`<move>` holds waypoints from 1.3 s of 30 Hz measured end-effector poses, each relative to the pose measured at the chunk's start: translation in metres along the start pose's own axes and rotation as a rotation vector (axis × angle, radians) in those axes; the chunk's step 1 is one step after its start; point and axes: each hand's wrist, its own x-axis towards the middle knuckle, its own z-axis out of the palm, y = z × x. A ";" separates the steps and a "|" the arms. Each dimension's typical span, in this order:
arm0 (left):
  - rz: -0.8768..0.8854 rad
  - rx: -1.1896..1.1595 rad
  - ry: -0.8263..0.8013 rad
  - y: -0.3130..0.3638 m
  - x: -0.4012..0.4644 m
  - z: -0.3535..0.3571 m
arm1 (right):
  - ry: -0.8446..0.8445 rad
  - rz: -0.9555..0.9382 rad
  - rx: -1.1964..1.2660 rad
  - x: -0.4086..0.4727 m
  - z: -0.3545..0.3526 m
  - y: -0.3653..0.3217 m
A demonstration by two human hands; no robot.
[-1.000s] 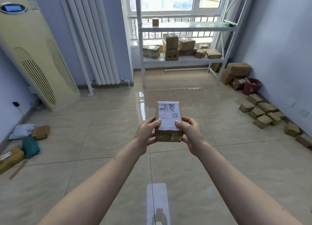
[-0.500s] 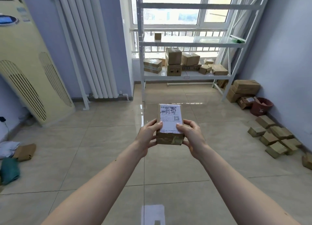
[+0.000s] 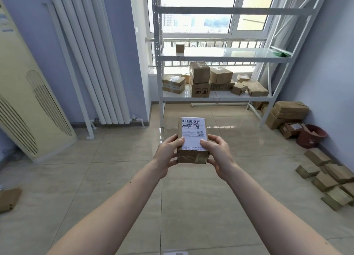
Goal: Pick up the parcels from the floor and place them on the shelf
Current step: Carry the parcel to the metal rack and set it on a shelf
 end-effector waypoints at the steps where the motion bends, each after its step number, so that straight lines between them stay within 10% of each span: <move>1: 0.002 0.004 -0.008 0.009 0.018 -0.002 | 0.004 0.000 0.003 0.019 0.004 -0.005; 39: 0.156 -0.090 0.048 0.269 0.659 0.005 | -0.096 -0.163 -0.026 0.684 0.083 -0.196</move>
